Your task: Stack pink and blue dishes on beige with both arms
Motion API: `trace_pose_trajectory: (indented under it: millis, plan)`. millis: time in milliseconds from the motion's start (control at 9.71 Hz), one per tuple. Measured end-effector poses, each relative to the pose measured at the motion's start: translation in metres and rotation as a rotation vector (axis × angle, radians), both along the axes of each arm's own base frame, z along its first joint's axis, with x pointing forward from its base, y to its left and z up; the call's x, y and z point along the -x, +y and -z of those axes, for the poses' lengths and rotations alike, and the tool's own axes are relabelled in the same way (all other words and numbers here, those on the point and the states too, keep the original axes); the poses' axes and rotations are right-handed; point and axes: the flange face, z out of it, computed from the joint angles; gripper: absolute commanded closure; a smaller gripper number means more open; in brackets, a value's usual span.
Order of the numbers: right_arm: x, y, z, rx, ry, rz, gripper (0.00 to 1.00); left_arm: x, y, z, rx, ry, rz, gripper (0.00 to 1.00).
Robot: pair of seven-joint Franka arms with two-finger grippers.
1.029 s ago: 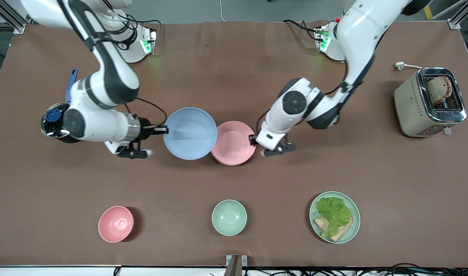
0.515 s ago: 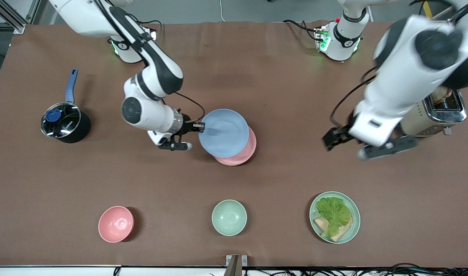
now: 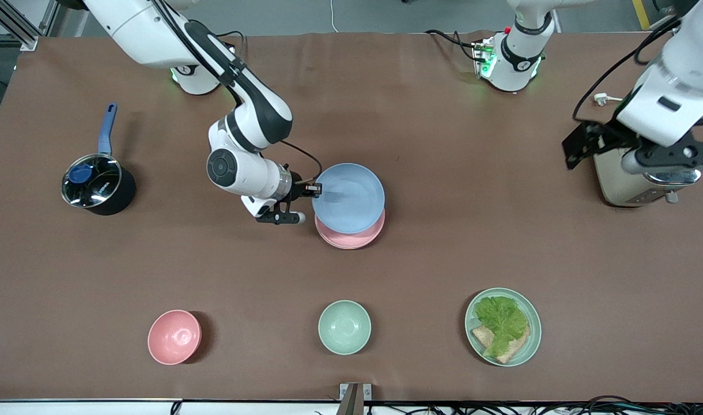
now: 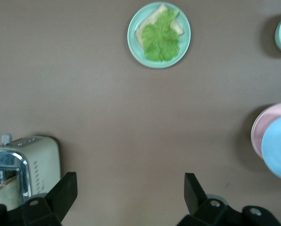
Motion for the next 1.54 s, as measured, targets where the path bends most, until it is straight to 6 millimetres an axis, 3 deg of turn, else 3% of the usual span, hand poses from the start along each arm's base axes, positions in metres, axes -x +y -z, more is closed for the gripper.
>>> trace_pose_trajectory:
  millis: [103,309,412,618,721,824,1029,1132,1338,1544]
  plan:
    - [-0.001,-0.001,0.006,-0.002,-0.007,0.009,0.72,0.01,0.018,-0.002,0.016,0.022,0.004,0.0]
    - [-0.002,-0.001,0.013,-0.003,-0.006,0.016,0.16,0.033,0.044,-0.006,0.024,0.036,-0.013,0.0]
    - [-0.002,-0.002,0.013,-0.003,-0.005,0.017,0.0,0.044,0.045,-0.009,0.022,0.034,-0.015,0.0]
    - [-0.005,-0.003,0.005,-0.003,-0.008,0.013,0.0,0.052,0.046,-0.009,0.018,0.04,-0.016,0.0]
    - [-0.012,-0.013,-0.022,0.019,-0.019,-0.013,0.0,0.052,0.046,-0.008,0.018,0.046,-0.016,0.0]
    - [-0.023,-0.039,-0.064,0.08,-0.045,-0.05,0.0,0.052,0.046,-0.008,0.018,0.046,-0.017,0.0]
    - [-0.038,-0.134,-0.173,0.248,-0.113,-0.028,0.0,0.052,0.047,-0.009,0.018,0.044,-0.017,0.0]
    - [-0.04,-0.184,-0.219,0.309,-0.155,0.018,0.0,0.052,0.047,-0.008,0.018,0.045,-0.012,0.0]
    - [-0.036,-0.277,-0.285,0.341,-0.22,0.046,0.0,0.051,0.047,-0.007,0.018,0.048,-0.004,0.0]
    - [-0.02,-0.358,-0.348,0.342,-0.18,0.04,0.0,0.05,0.047,-0.006,0.018,0.051,-0.003,0.0]
